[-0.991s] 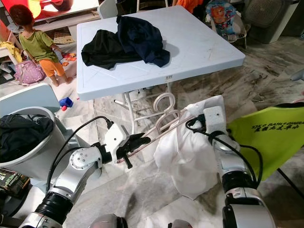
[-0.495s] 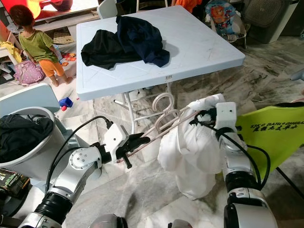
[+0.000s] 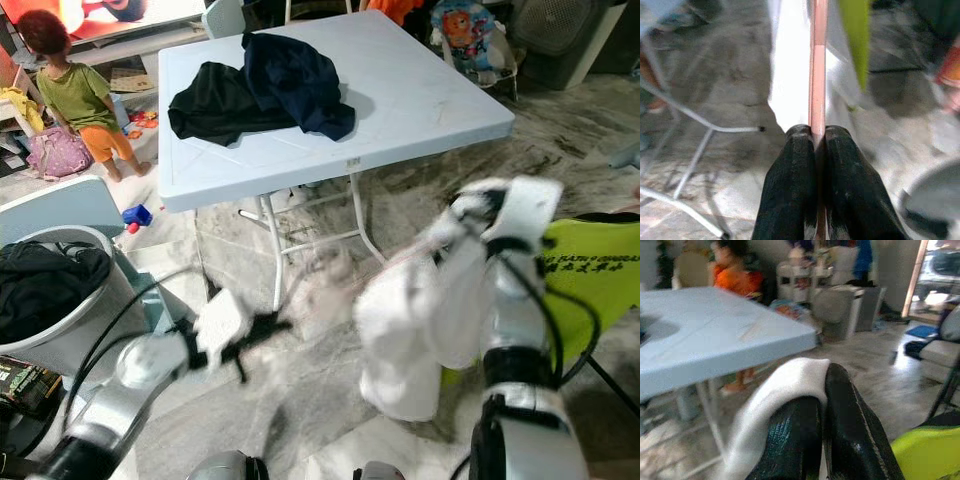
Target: Hang hanger
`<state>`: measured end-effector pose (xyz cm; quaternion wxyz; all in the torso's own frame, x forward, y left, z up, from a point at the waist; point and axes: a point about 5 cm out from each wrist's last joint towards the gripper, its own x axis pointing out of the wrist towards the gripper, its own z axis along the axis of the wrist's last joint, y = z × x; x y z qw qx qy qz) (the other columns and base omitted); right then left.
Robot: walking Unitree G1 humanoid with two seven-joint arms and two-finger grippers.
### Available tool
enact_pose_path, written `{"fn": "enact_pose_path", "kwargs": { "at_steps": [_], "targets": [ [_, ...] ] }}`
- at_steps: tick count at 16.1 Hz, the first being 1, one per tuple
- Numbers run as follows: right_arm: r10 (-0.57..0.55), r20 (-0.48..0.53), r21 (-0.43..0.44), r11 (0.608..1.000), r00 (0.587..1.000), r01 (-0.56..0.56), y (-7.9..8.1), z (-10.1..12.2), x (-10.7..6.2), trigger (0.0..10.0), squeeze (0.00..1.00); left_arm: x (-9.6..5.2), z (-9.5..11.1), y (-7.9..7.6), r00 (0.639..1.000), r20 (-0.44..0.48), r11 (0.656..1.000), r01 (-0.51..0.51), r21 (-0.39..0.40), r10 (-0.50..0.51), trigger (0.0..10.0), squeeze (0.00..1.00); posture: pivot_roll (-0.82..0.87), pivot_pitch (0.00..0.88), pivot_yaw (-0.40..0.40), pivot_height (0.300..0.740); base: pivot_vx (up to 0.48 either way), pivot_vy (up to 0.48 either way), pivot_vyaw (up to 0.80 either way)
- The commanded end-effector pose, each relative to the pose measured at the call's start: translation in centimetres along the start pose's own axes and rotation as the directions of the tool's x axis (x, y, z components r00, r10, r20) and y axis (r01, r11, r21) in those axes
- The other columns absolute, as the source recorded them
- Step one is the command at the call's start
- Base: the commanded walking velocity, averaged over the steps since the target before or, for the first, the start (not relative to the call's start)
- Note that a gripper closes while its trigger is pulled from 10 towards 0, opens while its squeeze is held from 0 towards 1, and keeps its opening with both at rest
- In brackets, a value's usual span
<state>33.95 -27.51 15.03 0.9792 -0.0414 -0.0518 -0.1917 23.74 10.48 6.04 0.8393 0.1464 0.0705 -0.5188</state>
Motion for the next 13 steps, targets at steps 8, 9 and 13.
{"fn": "enact_pose_path", "kwargs": {
  "at_steps": [8, 9, 13],
  "targets": [
    [-0.096, -0.053, -0.177, 0.980, 0.994, 0.085, -0.4, -1.2, 0.2, 0.0, 0.00, -3.2, 0.0, 0.5, 0.980, 0.043, 0.959, -0.182, -0.217, 0.195, 0.0, 0.00, -0.05, 0.000, 0.037, 0.740, 0.000, 0.000, 0.00],
    [-0.099, -0.054, -0.190, 0.978, 0.994, 0.087, -0.6, -1.4, 0.1, 0.0, 0.00, -3.5, -0.1, 0.9, 0.965, 0.045, 0.940, -0.240, -0.243, 0.259, 0.0, 0.00, -0.05, 0.000, 0.037, 0.740, 0.000, 0.000, 0.00],
    [-0.011, -0.069, -0.188, 0.982, 0.998, -0.002, -1.4, -2.5, -1.5, 0.0, 0.00, -4.4, -0.9, 3.1, 0.794, -0.035, 0.728, -0.574, -0.375, 0.607, 3.8, 0.00, -0.05, 0.000, 0.025, 0.740, 0.000, 0.000, 0.00]
  ]
}}
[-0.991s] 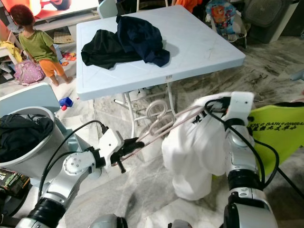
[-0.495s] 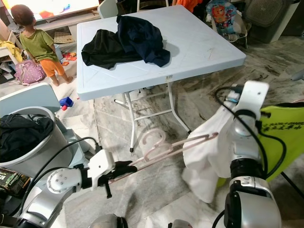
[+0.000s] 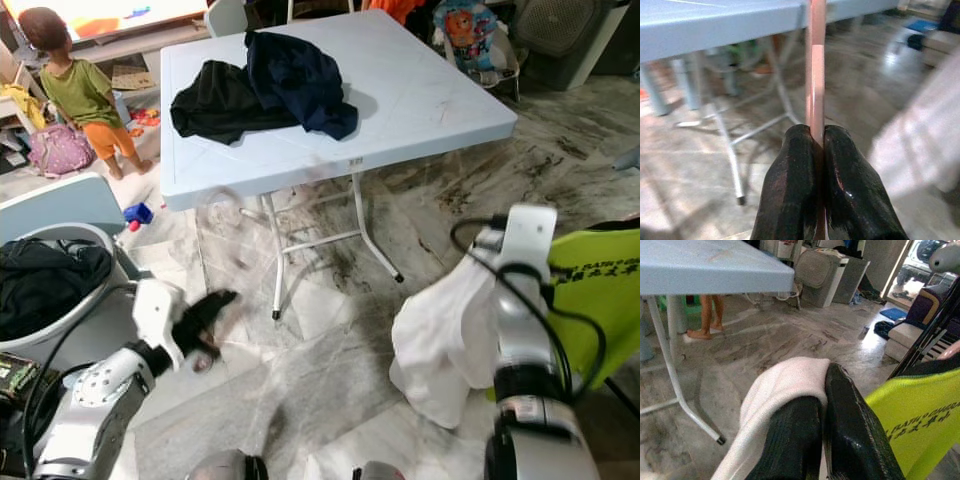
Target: Hang hanger
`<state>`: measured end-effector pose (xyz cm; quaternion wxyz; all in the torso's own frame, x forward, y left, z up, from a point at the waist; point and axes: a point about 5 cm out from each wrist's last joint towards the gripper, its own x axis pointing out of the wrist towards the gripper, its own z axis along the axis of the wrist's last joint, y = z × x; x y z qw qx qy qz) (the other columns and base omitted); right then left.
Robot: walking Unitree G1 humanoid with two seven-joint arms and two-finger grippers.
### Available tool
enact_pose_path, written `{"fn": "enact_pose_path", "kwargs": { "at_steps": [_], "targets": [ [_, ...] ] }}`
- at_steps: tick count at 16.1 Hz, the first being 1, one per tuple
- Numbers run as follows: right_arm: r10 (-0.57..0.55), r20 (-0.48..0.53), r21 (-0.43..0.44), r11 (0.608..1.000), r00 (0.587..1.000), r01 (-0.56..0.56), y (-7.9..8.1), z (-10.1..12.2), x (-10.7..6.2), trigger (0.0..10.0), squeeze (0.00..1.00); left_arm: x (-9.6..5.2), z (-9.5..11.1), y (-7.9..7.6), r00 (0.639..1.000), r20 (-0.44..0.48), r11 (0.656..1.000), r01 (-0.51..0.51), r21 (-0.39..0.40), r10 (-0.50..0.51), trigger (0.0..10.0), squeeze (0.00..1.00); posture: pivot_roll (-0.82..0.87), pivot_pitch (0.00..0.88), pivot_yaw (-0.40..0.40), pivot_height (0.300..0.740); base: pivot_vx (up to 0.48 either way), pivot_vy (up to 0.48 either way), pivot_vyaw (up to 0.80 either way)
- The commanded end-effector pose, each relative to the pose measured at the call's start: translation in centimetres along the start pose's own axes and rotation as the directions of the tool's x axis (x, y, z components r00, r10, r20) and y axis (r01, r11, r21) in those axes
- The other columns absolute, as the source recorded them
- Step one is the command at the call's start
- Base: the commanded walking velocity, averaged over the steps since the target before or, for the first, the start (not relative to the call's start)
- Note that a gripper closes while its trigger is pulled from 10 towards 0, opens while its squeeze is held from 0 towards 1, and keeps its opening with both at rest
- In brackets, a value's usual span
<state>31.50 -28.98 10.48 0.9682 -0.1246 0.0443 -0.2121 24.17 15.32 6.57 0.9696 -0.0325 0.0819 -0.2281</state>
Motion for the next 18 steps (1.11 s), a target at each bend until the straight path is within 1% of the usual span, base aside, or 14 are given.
{"fn": "enact_pose_path", "kwargs": {
  "at_steps": [1, 2, 4, 5, 6, 7, 8, 10, 11, 12, 14, 18],
  "targets": [
    [0.064, 0.119, 0.013, 0.998, 0.991, -0.066, 0.5, 2.4, -0.2, 0.0, 0.00, 0.5, 1.1, 0.6, 0.996, 0.035, 0.996, -0.088, 0.019, 0.087, 7.3, 0.00, -0.05, 0.000, 0.025, 0.740, 0.000, 0.000, 0.00],
    [0.140, 0.175, 0.016, 0.989, 0.975, -0.145, 1.2, 3.1, -1.0, 0.0, 0.00, 1.0, 2.1, 0.4, 0.990, 0.074, 0.993, -0.120, 0.006, 0.119, 9.8, 0.00, -0.05, 0.000, 0.022, 0.740, 0.000, 0.000, 0.00],
    [0.229, 0.248, 0.026, 0.970, 0.941, -0.243, 2.0, 4.1, -2.0, 0.0, 0.00, 1.5, 2.9, 0.3, 0.986, 0.109, 0.992, -0.121, -0.038, 0.124, 10.0, 0.00, -0.05, 0.000, 0.029, 0.740, 0.000, 0.000, 0.00],
    [0.268, 0.322, -0.004, 0.959, 0.908, -0.282, 2.4, 5.4, -3.1, 0.0, 0.00, 1.8, 3.2, 0.4, 0.984, 0.123, 0.991, -0.127, -0.036, 0.131, 10.0, 0.00, -0.05, 0.000, 0.031, 0.740, 0.000, 0.000, 0.00],
    [0.285, 0.354, 0.011, 0.951, 0.891, -0.309, 2.8, 6.3, -3.6, 0.9, 0.00, 2.0, 3.6, 0.4, 0.980, 0.145, 0.991, -0.132, -0.036, 0.136, 10.0, 0.00, -0.06, 0.000, 0.033, 0.740, 0.000, 0.000, 0.00],
    [0.308, 0.375, 0.024, 0.940, 0.875, -0.341, 3.2, 7.1, -4.1, 9.5, 0.00, 2.2, 4.1, 0.4, 0.975, 0.169, 0.989, -0.140, -0.044, 0.146, 10.0, 0.00, -0.06, 0.000, 0.035, 0.740, 0.000, 0.000, 0.00],
    [0.317, 0.387, 0.041, 0.932, 0.866, -0.360, 3.5, 7.6, -4.4, 10.0, 0.00, 2.4, 4.5, 0.3, 0.972, 0.181, 0.988, -0.146, -0.049, 0.152, 10.0, 0.00, -0.06, 0.000, 0.035, 0.740, 0.000, 0.000, 0.00],
    [0.362, 0.414, 0.038, 0.910, 0.835, -0.414, 4.2, 8.0, -5.2, 10.0, 0.00, 2.8, 4.8, 0.1, 0.969, 0.192, 0.988, -0.149, -0.050, 0.156, 10.0, 0.00, -0.06, 0.000, 0.027, 0.740, 0.000, 0.000, 0.00],
    [0.358, 0.403, 0.065, 0.907, 0.842, -0.416, 4.4, 7.8, -5.4, 10.0, 0.00, 2.9, 4.8, 0.1, 0.967, 0.196, 0.986, -0.155, -0.055, 0.163, 10.0, 0.00, -0.06, 0.000, 0.027, 0.740, 0.244, 0.000, 0.00],
    [0.361, 0.401, 0.074, 0.904, 0.842, -0.422, 4.5, 7.8, -5.5, 10.0, 0.00, 3.1, 4.8, 0.1, 0.966, 0.198, 0.986, -0.156, -0.058, 0.165, 10.0, 0.00, -0.06, 0.000, 0.021, 0.740, 0.274, 0.000, 0.00],
    [0.367, 0.395, 0.049, 0.907, 0.842, -0.419, 4.8, 8.4, -5.8, 10.0, 0.00, 3.5, 4.9, 0.0, 0.965, 0.205, 0.986, -0.152, -0.062, 0.162, 10.0, 0.00, -0.06, 0.000, 0.021, 0.740, 0.296, 0.000, 0.00],
    [0.367, 0.395, 0.049, 0.907, 0.842, -0.419, 4.8, 8.4, -5.8, 10.0, 0.00, 3.5, 4.9, 0.0, 0.965, 0.205, 0.986, -0.152, -0.062, 0.162, 10.0, 0.00, -0.06, 0.000, 0.021, 0.740, 0.300, 0.000, 0.00]
  ]
}}
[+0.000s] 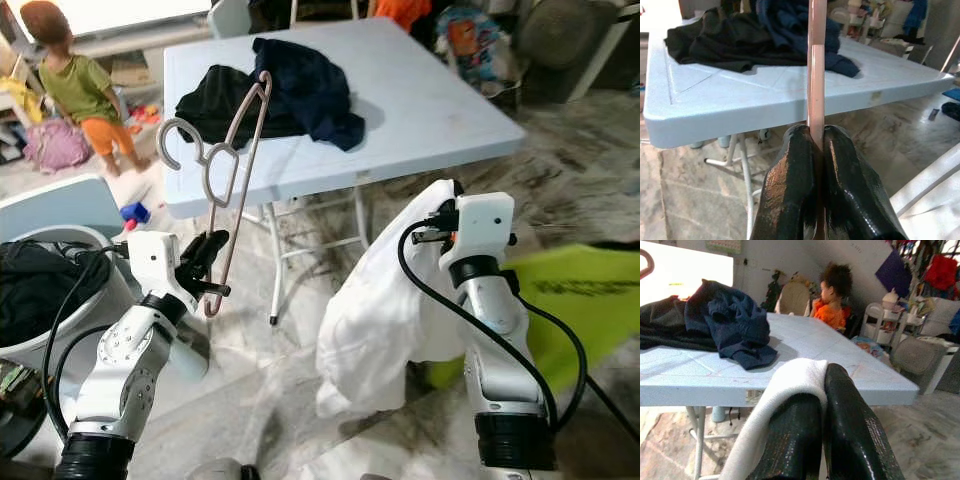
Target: Hang hanger
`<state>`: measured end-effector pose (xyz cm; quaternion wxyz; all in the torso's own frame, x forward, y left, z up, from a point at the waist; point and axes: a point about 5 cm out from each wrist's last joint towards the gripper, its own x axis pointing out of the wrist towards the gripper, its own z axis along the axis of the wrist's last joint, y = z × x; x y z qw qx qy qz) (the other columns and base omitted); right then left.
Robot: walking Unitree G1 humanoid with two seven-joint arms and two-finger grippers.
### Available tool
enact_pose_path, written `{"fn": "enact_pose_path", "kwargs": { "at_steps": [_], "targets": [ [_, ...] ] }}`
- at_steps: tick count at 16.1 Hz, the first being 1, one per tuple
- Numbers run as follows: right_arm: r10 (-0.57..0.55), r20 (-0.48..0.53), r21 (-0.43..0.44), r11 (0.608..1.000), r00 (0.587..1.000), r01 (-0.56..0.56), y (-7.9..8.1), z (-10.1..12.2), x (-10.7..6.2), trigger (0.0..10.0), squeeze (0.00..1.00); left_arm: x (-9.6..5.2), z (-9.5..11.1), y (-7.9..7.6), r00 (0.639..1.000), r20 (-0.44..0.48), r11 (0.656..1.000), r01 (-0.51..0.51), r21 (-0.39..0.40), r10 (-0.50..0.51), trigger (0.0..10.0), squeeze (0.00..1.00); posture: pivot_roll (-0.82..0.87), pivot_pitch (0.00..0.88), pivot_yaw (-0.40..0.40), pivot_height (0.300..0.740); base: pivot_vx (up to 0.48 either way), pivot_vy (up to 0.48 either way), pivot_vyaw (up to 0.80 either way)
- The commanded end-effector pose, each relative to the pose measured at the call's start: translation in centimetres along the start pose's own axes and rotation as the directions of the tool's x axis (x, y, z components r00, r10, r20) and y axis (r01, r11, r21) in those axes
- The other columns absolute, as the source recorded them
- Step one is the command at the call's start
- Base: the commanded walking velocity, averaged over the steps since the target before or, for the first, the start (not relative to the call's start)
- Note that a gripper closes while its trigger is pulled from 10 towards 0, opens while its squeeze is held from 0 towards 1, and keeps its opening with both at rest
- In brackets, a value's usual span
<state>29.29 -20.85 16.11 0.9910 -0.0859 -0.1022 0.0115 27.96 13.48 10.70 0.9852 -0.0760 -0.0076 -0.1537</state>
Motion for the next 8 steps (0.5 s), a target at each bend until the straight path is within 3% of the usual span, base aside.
{"fn": "enact_pose_path", "kwargs": {
  "at_steps": [1, 8],
  "targets": [
    [0.005, 0.061, -0.001, 1.000, 0.998, -0.005, 0.18, 1.37, 0.35, 10.0, 0.00, -0.01, 0.24, 0.36, 1.000, 0.011, 1.000, -0.019, 0.010, 0.019, 10.0, 0.00, -0.06, 0.000, 0.021, 0.740, 0.300, 0.000, 0.00],
    [0.005, 0.061, -0.001, 1.000, 0.998, -0.005, 0.18, 1.37, 0.35, 10.0, 0.00, -0.01, 0.24, 0.36, 1.000, 0.011, 1.000, -0.019, 0.010, 0.019, 10.0, 0.00, -0.06, 0.000, 0.021, 0.740, 0.300, 0.000, 0.00]
  ]
}}
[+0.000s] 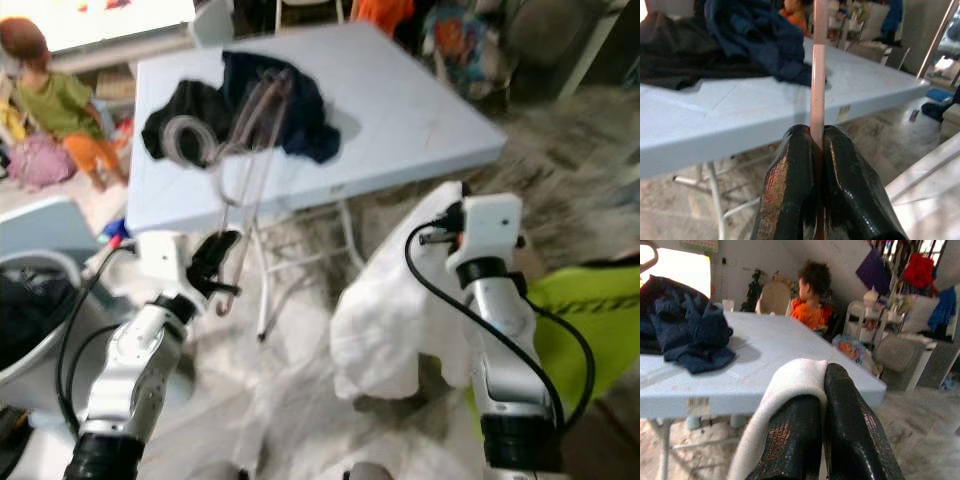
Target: Hang hanger
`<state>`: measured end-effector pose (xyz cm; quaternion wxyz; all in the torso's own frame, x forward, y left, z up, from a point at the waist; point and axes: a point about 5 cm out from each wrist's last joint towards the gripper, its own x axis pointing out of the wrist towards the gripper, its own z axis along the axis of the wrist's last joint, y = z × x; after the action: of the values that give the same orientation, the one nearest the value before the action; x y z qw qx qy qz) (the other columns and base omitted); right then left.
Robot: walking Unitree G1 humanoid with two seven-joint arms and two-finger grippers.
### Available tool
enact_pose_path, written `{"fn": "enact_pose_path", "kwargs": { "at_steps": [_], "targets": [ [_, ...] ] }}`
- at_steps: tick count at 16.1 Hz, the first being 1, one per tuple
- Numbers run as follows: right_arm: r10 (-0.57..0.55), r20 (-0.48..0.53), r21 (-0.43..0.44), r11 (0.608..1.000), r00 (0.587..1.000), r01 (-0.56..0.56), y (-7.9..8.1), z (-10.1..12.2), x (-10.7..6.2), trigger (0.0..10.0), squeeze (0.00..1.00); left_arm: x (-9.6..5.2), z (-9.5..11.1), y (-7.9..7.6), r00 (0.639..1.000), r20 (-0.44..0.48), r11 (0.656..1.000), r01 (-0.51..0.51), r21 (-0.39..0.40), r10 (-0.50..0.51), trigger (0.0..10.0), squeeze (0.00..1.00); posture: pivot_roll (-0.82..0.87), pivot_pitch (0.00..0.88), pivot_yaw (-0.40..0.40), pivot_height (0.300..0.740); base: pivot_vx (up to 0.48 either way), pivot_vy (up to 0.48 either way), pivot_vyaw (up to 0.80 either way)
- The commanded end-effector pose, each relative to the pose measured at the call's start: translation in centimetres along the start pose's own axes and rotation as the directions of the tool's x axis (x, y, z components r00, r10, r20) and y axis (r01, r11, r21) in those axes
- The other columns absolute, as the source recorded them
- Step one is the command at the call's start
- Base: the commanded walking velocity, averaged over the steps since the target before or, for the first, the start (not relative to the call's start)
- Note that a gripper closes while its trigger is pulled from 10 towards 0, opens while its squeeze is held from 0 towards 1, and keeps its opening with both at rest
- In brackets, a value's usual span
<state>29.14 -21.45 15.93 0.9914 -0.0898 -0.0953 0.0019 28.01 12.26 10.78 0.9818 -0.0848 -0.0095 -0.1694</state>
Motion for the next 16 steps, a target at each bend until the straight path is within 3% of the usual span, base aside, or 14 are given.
{"fn": "enact_pose_path", "kwargs": {
  "at_steps": [1, 4, 6, 7, 13, 16],
  "targets": [
    [0.021, 0.077, 0.008, 1.000, 0.997, -0.022, 0.7, 1.6, 0.5, 10.0, 0.00, -0.5, 0.4, 1.5, 0.999, 0.008, 0.998, -0.051, 0.027, 0.051, 10.0, 0.00, -0.06, 0.000, 0.021, 0.740, 0.300, 0.000, 0.00],
    [0.021, 0.077, 0.008, 1.000, 0.997, -0.022, 0.7, 1.6, 0.5, 10.0, 0.00, -0.5, 0.4, 1.5, 0.999, 0.008, 0.998, -0.051, 0.027, 0.051, 10.0, 0.00, -0.06, 0.000, 0.021, 0.740, 0.300, 0.000, 0.00],
    [0.082, 0.152, 0.019, 0.996, 0.985, -0.086, 2.2, 4.5, 3.1, 10.0, 0.00, 0.6, 1.3, 1.0, 0.999, 0.038, 0.999, -0.033, 0.032, 0.031, 10.0, 0.00, -0.05, 0.000, 0.036, 0.740, 0.411, 0.000, 0.35],
    [0.096, 0.173, 0.020, 0.995, 0.980, -0.101, 2.5, 5.1, 3.4, 10.0, 0.00, 0.7, 1.4, 0.9, 0.999, 0.038, 0.999, -0.028, 0.032, 0.027, 10.0, 0.00, -0.05, 0.000, 0.036, 0.740, 0.409, 0.000, 0.76],
    [0.114, 0.194, 0.047, 0.991, 0.974, -0.126, 2.7, 5.8, 3.8, 10.0, 0.00, 1.0, 1.5, 0.7, 0.999, 0.039, 0.999, -0.017, 0.032, 0.016, 10.0, 0.00, -0.06, 0.000, 0.042, 0.740, 0.424, 0.000, 0.63],
    [0.100, 0.197, 0.055, 0.992, 0.975, -0.113, 2.6, 5.8, 3.9, 10.0, 0.00, 1.0, 1.5, 0.7, 0.999, 0.038, 0.999, -0.015, 0.034, 0.014, 10.0, 0.00, -0.06, 0.000, 0.042, 0.740, 0.425, 0.000, 0.00]
  ]
}}
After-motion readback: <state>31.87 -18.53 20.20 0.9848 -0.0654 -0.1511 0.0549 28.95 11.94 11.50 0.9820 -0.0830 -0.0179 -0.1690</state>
